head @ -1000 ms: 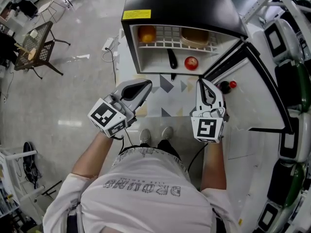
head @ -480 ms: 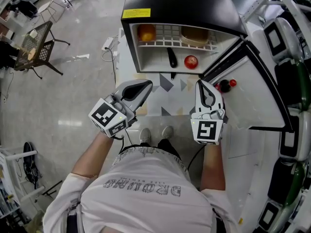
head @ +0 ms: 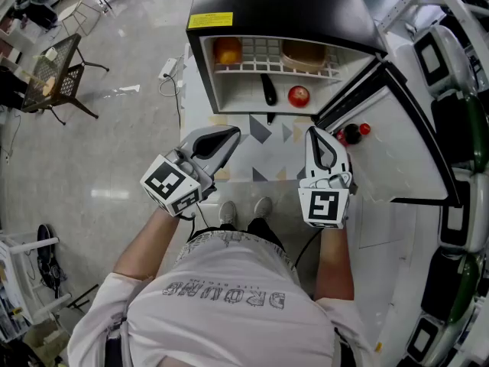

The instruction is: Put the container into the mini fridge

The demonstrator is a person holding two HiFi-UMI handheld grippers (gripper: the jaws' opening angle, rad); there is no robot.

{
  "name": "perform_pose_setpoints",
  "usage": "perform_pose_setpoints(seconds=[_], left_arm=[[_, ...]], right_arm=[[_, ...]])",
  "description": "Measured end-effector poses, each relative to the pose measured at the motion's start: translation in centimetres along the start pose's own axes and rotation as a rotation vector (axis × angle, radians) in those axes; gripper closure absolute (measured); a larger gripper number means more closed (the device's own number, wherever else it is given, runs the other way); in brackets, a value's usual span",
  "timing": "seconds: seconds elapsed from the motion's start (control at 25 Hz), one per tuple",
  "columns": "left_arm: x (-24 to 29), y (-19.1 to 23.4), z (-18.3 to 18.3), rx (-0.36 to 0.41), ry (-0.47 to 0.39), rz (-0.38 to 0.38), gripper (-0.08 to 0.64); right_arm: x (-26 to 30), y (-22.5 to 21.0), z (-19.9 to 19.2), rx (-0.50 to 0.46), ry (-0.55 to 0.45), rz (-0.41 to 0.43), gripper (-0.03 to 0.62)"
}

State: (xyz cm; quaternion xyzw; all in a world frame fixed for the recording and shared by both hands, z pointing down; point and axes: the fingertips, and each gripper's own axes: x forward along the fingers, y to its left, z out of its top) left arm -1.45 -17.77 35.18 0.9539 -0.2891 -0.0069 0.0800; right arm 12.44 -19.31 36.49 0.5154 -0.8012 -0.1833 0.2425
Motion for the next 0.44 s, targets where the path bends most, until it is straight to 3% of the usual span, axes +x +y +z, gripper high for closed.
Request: perform_pose_setpoints(seconds=[0.44], left_arm=[[0.5, 0.07, -0.13, -0.003, -0.003, 0.001, 0.552]], right_arm=[[0.29, -0.07, -0.35, 0.005, 0.007, 0.013, 0.592]])
